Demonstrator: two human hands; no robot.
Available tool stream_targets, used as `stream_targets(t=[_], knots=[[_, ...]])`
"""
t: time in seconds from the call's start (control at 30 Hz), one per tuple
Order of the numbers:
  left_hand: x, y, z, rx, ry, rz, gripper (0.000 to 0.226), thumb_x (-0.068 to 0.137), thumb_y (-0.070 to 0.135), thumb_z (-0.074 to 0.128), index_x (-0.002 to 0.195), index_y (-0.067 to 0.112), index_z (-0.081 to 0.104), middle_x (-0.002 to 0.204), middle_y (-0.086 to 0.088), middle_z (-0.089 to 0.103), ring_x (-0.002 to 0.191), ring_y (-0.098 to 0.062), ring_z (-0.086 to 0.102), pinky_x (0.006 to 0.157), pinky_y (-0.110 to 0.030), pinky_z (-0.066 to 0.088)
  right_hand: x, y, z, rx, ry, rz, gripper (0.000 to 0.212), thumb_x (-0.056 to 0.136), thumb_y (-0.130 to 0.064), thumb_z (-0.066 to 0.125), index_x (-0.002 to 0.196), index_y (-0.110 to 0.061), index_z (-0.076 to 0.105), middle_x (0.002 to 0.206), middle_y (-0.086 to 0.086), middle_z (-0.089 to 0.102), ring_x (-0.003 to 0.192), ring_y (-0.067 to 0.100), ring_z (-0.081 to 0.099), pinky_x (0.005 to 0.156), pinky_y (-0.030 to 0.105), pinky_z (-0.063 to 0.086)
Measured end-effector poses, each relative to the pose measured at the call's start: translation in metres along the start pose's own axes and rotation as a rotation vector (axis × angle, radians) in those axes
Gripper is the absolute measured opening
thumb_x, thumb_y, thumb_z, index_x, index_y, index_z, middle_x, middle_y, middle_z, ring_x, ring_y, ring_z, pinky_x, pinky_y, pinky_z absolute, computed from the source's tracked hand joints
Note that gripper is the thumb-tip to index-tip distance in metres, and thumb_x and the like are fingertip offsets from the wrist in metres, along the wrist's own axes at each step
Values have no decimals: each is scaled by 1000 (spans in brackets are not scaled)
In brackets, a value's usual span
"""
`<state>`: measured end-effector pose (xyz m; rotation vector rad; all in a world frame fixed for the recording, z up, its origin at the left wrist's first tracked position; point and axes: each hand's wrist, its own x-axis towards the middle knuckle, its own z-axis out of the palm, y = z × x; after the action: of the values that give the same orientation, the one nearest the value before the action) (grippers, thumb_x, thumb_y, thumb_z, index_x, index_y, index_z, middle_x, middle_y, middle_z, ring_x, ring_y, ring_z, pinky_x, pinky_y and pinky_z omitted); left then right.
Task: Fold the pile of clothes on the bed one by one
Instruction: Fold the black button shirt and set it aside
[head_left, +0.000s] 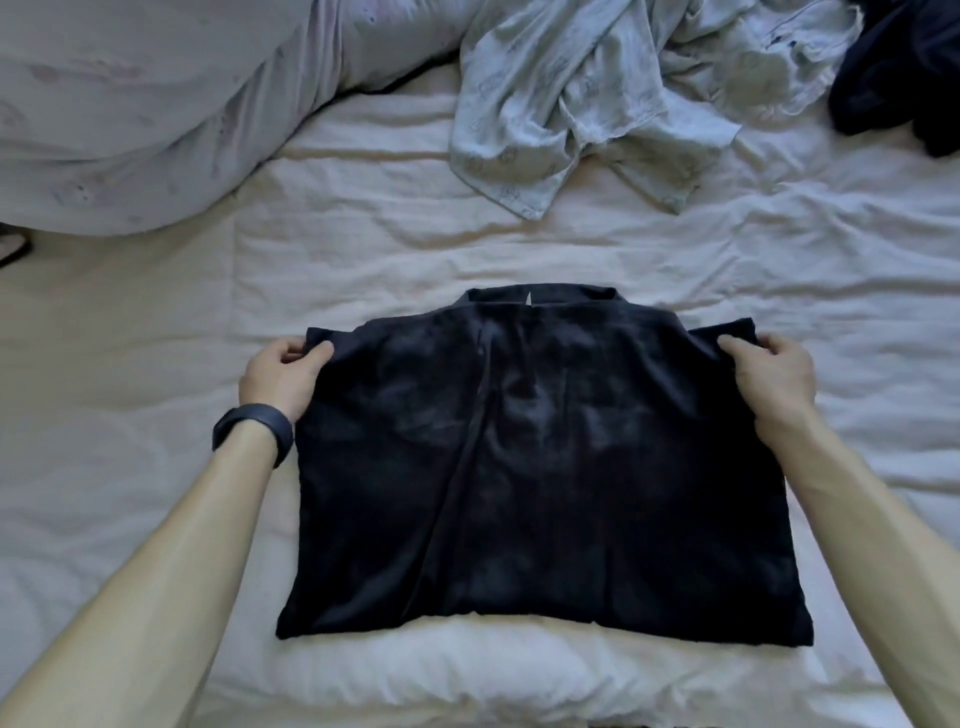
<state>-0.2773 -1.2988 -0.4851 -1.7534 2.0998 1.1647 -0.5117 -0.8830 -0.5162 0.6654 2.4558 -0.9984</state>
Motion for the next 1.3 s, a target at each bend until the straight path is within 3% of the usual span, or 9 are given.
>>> stream_targets(t=[0.2,0.3,0.43,0.63,0.77,0.9,1.0,1.17,1.3], knots=[[10,-6,-9,-339,247,9,32,96,35,63,119,13,60,111,-4,64,97,-20,61,86,-28,47,-2,-11,0,147,149,-213,25,87,-42,65,100,-21,60,95,2,64,89,23,61,87,39,48],[18,-5,-6,-302,266,42,35,97,35,63,121,11,59,111,-3,63,96,-18,60,86,-27,46,9,-24,4,115,172,-231,24,96,-36,62,109,-16,60,98,0,60,91,16,56,80,28,40],[33,0,0,-189,290,43,36,96,40,61,120,12,61,104,0,61,95,-19,58,86,-26,43,25,-31,12,33,170,-229,31,98,-35,59,119,-11,60,109,6,64,104,23,58,80,21,34],[51,7,8,-204,344,39,36,97,39,59,121,12,61,116,-4,66,104,-21,62,86,-23,41,39,-36,20,-15,160,-266,31,99,-35,58,120,-12,59,103,-2,59,110,29,60,91,32,41],[42,9,15,-125,351,52,43,97,40,56,129,11,54,130,-6,62,119,-27,57,92,-27,40,29,-31,19,-114,201,-298,45,96,-45,54,131,-16,52,126,4,62,122,30,54,102,39,38],[-20,-11,48,296,502,476,63,89,44,59,144,15,47,147,-14,46,130,-36,46,103,-46,38,-36,-1,27,-234,256,-515,56,93,-47,54,139,-15,50,149,8,46,136,32,40,110,48,30],[-91,-42,89,420,315,674,66,90,46,55,149,21,42,158,-8,34,144,-30,35,114,-53,27,-109,39,49,-362,163,-787,56,92,-40,60,140,-11,55,155,14,43,143,34,38,110,50,32],[-153,-127,103,630,71,519,61,96,52,35,155,39,27,167,-1,12,154,-25,10,118,-66,15,-173,103,60,-764,-127,-886,61,100,-49,38,158,-33,31,169,8,14,157,27,10,119,62,16],[-164,-168,57,470,335,219,64,91,51,46,151,32,36,162,-6,23,148,-32,23,115,-61,18,-180,130,16,-592,16,-516,70,94,-52,46,156,-23,31,167,11,16,155,30,12,120,58,13]])
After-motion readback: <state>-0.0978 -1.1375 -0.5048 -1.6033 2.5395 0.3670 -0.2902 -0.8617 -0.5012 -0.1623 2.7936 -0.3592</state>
